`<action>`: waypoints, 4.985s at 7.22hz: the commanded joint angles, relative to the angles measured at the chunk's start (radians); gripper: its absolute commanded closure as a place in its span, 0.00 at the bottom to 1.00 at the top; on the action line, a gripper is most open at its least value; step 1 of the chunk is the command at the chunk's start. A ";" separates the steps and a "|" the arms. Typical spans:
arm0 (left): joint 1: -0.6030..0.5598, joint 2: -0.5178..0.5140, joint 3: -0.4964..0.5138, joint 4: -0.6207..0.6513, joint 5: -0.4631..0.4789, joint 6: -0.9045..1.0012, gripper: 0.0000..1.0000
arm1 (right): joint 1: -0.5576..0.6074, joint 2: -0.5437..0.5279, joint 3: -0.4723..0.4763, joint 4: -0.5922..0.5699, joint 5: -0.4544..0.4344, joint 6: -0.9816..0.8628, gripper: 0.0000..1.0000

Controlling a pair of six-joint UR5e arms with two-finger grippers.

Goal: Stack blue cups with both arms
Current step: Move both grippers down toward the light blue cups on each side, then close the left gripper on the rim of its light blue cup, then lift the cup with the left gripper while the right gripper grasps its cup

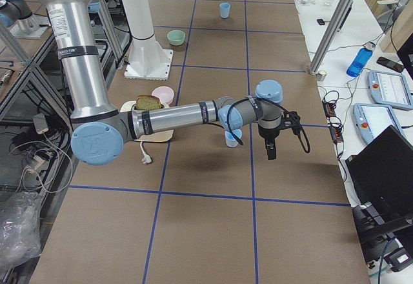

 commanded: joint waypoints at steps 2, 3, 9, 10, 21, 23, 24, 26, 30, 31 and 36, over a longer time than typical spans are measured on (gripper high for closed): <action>0.163 0.139 -0.025 -0.394 0.012 -0.402 0.02 | -0.045 -0.138 0.128 0.029 0.081 0.068 0.00; 0.230 0.202 -0.025 -0.604 0.024 -0.594 0.02 | -0.057 -0.196 0.181 0.035 0.081 0.068 0.00; 0.540 0.268 -0.070 -0.724 0.247 -0.802 0.02 | -0.131 -0.230 0.216 0.042 0.106 0.082 0.00; 0.561 0.304 -0.093 -0.726 0.254 -0.809 0.02 | -0.130 -0.231 0.216 0.042 0.109 0.082 0.00; 0.616 0.332 -0.114 -0.715 0.300 -0.813 1.00 | -0.130 -0.220 0.206 0.041 0.115 0.082 0.00; 0.618 0.327 -0.139 -0.703 0.285 -0.812 1.00 | -0.131 -0.220 0.204 0.036 0.112 0.082 0.00; 0.618 0.310 -0.203 -0.616 0.268 -0.813 1.00 | -0.133 -0.215 0.198 0.036 0.109 0.082 0.00; 0.615 0.218 -0.399 -0.286 0.231 -0.813 1.00 | -0.133 -0.162 0.155 0.030 0.110 0.083 0.00; 0.709 -0.130 -0.449 0.049 0.240 -1.033 1.00 | -0.197 -0.051 0.046 0.044 0.101 0.180 0.00; 0.738 -0.194 -0.420 0.063 0.248 -1.095 1.00 | -0.200 -0.053 0.051 0.044 0.102 0.183 0.00; 0.799 -0.308 -0.373 0.113 0.291 -1.160 1.00 | -0.211 -0.100 0.072 0.047 0.106 0.186 0.00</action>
